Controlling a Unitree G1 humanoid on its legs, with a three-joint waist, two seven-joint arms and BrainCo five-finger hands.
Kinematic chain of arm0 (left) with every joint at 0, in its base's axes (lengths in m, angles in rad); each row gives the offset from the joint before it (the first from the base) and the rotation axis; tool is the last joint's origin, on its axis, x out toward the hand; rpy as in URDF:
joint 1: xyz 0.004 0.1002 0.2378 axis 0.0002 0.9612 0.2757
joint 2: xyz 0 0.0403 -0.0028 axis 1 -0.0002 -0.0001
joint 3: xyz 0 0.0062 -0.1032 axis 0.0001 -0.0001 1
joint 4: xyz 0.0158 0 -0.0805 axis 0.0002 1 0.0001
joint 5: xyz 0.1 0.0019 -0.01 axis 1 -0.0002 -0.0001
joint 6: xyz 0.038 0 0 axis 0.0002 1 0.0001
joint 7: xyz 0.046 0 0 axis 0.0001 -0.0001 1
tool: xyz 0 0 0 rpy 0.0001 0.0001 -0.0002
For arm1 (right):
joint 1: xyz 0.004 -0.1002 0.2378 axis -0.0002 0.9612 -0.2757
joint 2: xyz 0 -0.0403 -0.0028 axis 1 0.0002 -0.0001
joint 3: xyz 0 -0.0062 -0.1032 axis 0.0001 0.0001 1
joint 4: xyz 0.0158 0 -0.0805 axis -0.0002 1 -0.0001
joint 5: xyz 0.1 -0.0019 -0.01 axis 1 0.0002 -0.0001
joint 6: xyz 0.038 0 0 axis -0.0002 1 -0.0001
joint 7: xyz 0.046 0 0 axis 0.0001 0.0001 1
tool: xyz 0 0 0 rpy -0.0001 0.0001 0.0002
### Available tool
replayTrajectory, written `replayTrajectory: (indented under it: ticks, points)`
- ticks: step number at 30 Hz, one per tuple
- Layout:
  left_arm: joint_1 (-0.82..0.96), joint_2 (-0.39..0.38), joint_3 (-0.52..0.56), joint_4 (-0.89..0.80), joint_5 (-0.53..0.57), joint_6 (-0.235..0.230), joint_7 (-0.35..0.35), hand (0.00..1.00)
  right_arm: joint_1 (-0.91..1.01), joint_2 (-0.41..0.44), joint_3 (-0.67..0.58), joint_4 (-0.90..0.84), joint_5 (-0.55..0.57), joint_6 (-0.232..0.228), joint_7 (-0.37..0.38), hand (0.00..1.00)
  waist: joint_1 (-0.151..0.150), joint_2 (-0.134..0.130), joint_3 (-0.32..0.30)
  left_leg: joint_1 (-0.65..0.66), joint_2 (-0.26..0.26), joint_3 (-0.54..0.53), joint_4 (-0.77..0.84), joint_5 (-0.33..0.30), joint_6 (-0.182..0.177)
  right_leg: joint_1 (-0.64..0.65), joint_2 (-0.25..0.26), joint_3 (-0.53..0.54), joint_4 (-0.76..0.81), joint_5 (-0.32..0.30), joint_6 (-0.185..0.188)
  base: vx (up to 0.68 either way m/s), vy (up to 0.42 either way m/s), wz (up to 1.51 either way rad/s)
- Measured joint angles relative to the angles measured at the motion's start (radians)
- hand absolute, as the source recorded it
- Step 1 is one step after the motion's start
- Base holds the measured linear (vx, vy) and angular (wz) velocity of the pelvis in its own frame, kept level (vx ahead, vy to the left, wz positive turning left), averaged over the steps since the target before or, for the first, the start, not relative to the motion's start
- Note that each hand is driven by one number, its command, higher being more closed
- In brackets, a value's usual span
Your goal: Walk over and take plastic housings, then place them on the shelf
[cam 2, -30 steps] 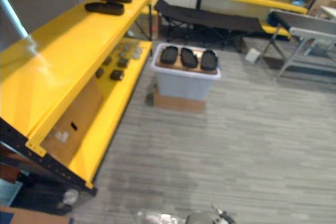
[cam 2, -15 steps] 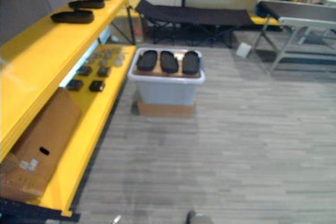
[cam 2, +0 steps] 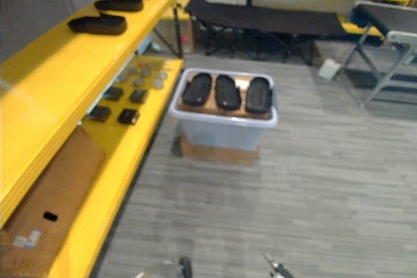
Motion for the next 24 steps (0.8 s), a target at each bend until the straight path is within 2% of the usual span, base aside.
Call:
replayTrajectory:
  ticks: [2, 4, 5, 6, 7, 8, 9, 10, 11, 12, 13, 14, 15, 16, 17, 19, 21, 23, 24]
  points:
    - [-0.026, 0.009, -0.022, 0.003, -0.016, -0.007, -0.004, 0.00, 0.000, 0.002, 0.001, 0.003, -0.003, -0.004, 0.005, 0.00, -0.006, 0.002, 0.001, 0.058, 0.006, -0.013, -0.049, -0.002, -0.006, -0.044, 0.023, -0.020, -0.077, -0.022, -0.001, 0.29, 0.037, 0.20]
    - [-0.063, 0.011, -0.029, 0.004, -0.035, -0.008, -0.007, 0.00, 0.002, 0.001, -0.002, 0.002, -0.003, -0.020, 0.003, 0.00, -0.009, 0.010, 0.003, 0.075, 0.018, -0.026, -0.066, -0.011, -0.021, -0.098, 0.034, -0.015, -0.194, -0.011, 0.009, 0.30, -0.020, 0.19]
    - [-0.093, 0.008, -0.034, 0.005, -0.055, -0.008, -0.009, 0.00, 0.001, -0.005, -0.004, -0.009, -0.003, -0.023, 0.001, 0.00, -0.009, 0.026, 0.000, 0.074, 0.042, -0.027, -0.066, -0.023, -0.041, -0.146, 0.041, -0.014, -0.289, 0.024, 0.011, 0.36, -0.057, 0.07]
    - [-0.113, 0.003, -0.030, 0.004, -0.062, -0.007, -0.011, 0.00, 0.001, -0.012, -0.009, -0.023, -0.003, -0.022, -0.001, 0.00, -0.009, 0.047, 0.001, 0.082, 0.077, -0.024, -0.063, -0.039, -0.066, -0.188, 0.058, -0.014, -0.373, 0.091, 0.000, 0.30, -0.060, -0.04]
    - [-0.121, -0.001, -0.017, 0.003, -0.077, -0.005, -0.014, 0.00, 0.001, -0.014, -0.008, -0.030, -0.003, -0.022, -0.001, 0.00, -0.010, 0.054, 0.004, 0.093, 0.093, -0.021, -0.063, -0.046, -0.079, -0.200, 0.066, -0.011, -0.408, 0.125, -0.003, 0.33, -0.083, -0.18]
    - [-0.122, -0.012, 0.015, -0.008, -0.101, -0.004, -0.018, 0.00, 0.002, -0.012, -0.004, -0.042, -0.007, -0.020, 0.001, 0.00, -0.009, 0.055, 0.005, 0.115, 0.118, -0.001, -0.055, -0.067, -0.114, -0.220, 0.080, -0.008, -0.460, 0.194, 0.000, 0.34, -0.132, -0.24]
    - [-0.115, -0.029, 0.043, -0.021, -0.126, -0.004, -0.023, 0.00, 0.003, -0.008, 0.002, -0.047, -0.016, -0.019, 0.003, 0.00, -0.010, 0.048, 0.001, 0.149, 0.133, 0.004, -0.043, -0.091, -0.154, -0.225, 0.082, -0.004, -0.470, 0.243, -0.012, 0.45, -0.228, -0.20]
    - [-0.111, -0.037, 0.045, -0.026, -0.135, -0.004, -0.025, 0.00, 0.007, -0.004, 0.004, -0.049, -0.017, -0.018, 0.004, 0.00, -0.012, 0.044, -0.002, 0.165, 0.138, 0.003, -0.037, -0.102, -0.171, -0.222, 0.081, -0.002, -0.466, 0.257, -0.021, 0.40, -0.247, -0.01]
    - [-0.106, -0.053, 0.045, -0.032, -0.145, -0.006, -0.027, 0.00, 0.013, 0.005, 0.009, -0.053, -0.017, -0.012, 0.003, 0.00, -0.013, 0.026, -0.014, 0.187, 0.141, 0.000, -0.024, -0.127, -0.206, -0.221, 0.080, 0.011, -0.446, 0.263, -0.033, 0.36, -0.249, 0.13]
    - [-0.103, -0.059, 0.045, -0.034, -0.159, -0.005, -0.025, 0.00, 0.015, 0.009, 0.018, -0.054, -0.017, -0.010, 0.003, 0.00, -0.014, 0.016, -0.020, 0.196, 0.142, -0.004, -0.017, -0.144, -0.216, -0.220, 0.077, 0.012, -0.430, 0.261, -0.037, 0.38, -0.297, 0.32]
    - [-0.094, -0.095, 0.060, -0.032, -0.171, -0.005, -0.020, 0.00, 0.010, 0.000, 0.019, -0.061, -0.020, -0.010, -0.007, 0.00, -0.021, 0.054, -0.027, 0.205, 0.192, -0.019, 0.014, -0.179, -0.218, -0.229, 0.108, 0.000, -0.360, 0.280, -0.037, 0.54, -0.426, 0.33]
    - [-0.081, -0.131, 0.082, -0.040, -0.173, -0.005, -0.015, 0.00, 0.010, -0.020, 0.021, -0.055, -0.033, 0.008, -0.006, 0.00, -0.026, 0.078, -0.039, 0.164, 0.241, -0.038, 0.123, -0.167, -0.228, -0.225, 0.132, -0.020, -0.322, 0.235, -0.054, 0.51, -0.436, 0.26]
    - [-0.073, -0.137, 0.092, -0.054, -0.173, -0.005, -0.015, 0.00, 0.011, -0.028, 0.021, -0.052, -0.040, 0.013, -0.005, 0.00, -0.022, 0.085, -0.043, 0.129, 0.259, -0.052, 0.202, -0.148, -0.225, -0.220, 0.140, -0.021, -0.316, 0.218, -0.064, 0.46, -0.429, 0.12]
    - [-0.067, -0.150, 0.115, -0.065, -0.169, -0.006, -0.006, 0.00, 0.014, -0.042, 0.021, -0.046, -0.045, 0.021, -0.002, 0.00, -0.015, 0.098, -0.039, 0.055, 0.289, -0.095, 0.361, -0.094, -0.199, -0.183, 0.154, -0.034, -0.331, 0.198, -0.077, 0.36, -0.364, 0.15]
    - [-0.064, -0.156, 0.116, -0.071, -0.164, -0.013, 0.001, 0.00, 0.022, -0.053, 0.021, -0.037, -0.043, 0.023, -0.003, 0.00, -0.017, 0.115, -0.037, 0.003, 0.317, -0.120, 0.488, -0.080, -0.207, -0.120, 0.169, -0.047, -0.377, 0.194, -0.080, 0.36, -0.335, 0.20]
    - [-0.064, -0.152, 0.111, -0.073, -0.165, -0.020, 0.003, 0.00, 0.029, -0.061, 0.021, -0.009, -0.043, 0.026, -0.003, 0.00, -0.016, 0.119, -0.038, -0.037, 0.324, -0.107, 0.566, -0.083, -0.215, -0.023, 0.178, -0.056, -0.445, 0.195, -0.080, 0.33, -0.257, 0.12]
    - [-0.062, -0.146, 0.109, -0.072, -0.166, -0.021, 0.000, 0.00, 0.027, -0.065, 0.018, 0.003, -0.053, 0.026, -0.005, 0.00, -0.014, 0.117, -0.038, -0.059, 0.307, -0.081, 0.477, -0.083, -0.214, 0.026, 0.179, -0.058, -0.502, 0.194, -0.078, 0.23, -0.148, -0.05]
    - [-0.055, -0.146, 0.103, -0.063, -0.160, -0.021, -0.002, 0.00, 0.028, -0.068, 0.006, 0.002, -0.054, 0.021, -0.014, 0.00, -0.015, 0.110, -0.037, -0.067, 0.241, -0.065, 0.185, -0.074, -0.222, 0.045, 0.166, -0.061, -0.543, 0.200, -0.063, 0.17, 0.016, 0.03]
    - [-0.050, -0.145, 0.104, -0.065, -0.154, -0.027, -0.003, 0.00, 0.031, -0.069, -0.007, 0.000, -0.051, 0.015, -0.013, 0.00, -0.016, 0.105, -0.033, -0.068, 0.201, -0.066, 0.047, -0.041, -0.213, 0.058, 0.154, -0.067, -0.556, 0.202, -0.050, 0.17, 0.109, 0.04]
